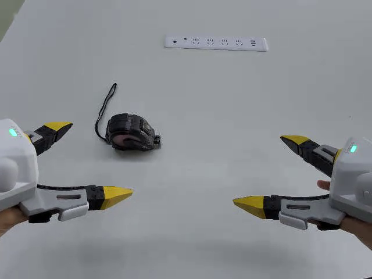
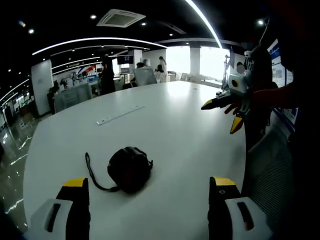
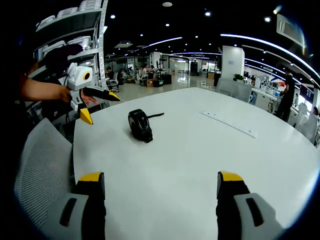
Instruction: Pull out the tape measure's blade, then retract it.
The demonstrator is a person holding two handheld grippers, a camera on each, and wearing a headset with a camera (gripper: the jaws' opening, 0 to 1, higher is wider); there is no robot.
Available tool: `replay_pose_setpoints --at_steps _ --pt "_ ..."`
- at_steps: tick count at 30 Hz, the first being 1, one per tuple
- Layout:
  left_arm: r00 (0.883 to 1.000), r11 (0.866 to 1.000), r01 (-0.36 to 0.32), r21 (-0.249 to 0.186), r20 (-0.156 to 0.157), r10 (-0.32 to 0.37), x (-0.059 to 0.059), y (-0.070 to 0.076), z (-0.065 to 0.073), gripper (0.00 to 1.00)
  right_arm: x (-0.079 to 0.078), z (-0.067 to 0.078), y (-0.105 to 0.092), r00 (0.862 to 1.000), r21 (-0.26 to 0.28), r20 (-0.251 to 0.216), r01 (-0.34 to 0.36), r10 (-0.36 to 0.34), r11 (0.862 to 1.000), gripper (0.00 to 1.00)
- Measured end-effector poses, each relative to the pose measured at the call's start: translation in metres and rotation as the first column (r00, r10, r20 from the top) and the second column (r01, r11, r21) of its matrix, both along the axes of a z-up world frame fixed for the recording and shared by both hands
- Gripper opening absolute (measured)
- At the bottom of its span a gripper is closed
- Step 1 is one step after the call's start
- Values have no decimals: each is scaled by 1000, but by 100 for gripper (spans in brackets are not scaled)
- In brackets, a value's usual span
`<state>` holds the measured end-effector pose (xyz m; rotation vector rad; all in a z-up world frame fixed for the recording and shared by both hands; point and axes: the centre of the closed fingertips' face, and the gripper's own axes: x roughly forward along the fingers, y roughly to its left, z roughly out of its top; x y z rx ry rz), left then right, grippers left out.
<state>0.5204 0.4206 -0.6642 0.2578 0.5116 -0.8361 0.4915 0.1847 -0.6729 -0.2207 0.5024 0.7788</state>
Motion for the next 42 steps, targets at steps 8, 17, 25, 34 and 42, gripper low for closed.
replay_pose_setpoints --at_steps 8,17,25,34,42 --pt "998 998 60 22 -29 -59 6 -2 -5 91 9 -2 7 997 -15 -9 -81 80 997 92" --pt "993 993 110 50 -46 -107 17 -5 -12 90 19 -4 22 985 -21 -22 -171 170 985 83" --pt "987 984 156 87 -58 -152 25 -4 -19 83 25 -10 32 971 -47 -24 -240 240 970 78" --pt "972 964 228 137 -85 -218 40 -2 -31 74 39 -21 44 934 -90 -34 -357 356 930 71" --pt "958 942 281 181 -102 -267 50 -5 -40 70 51 -25 58 909 -103 -36 -417 415 903 67"
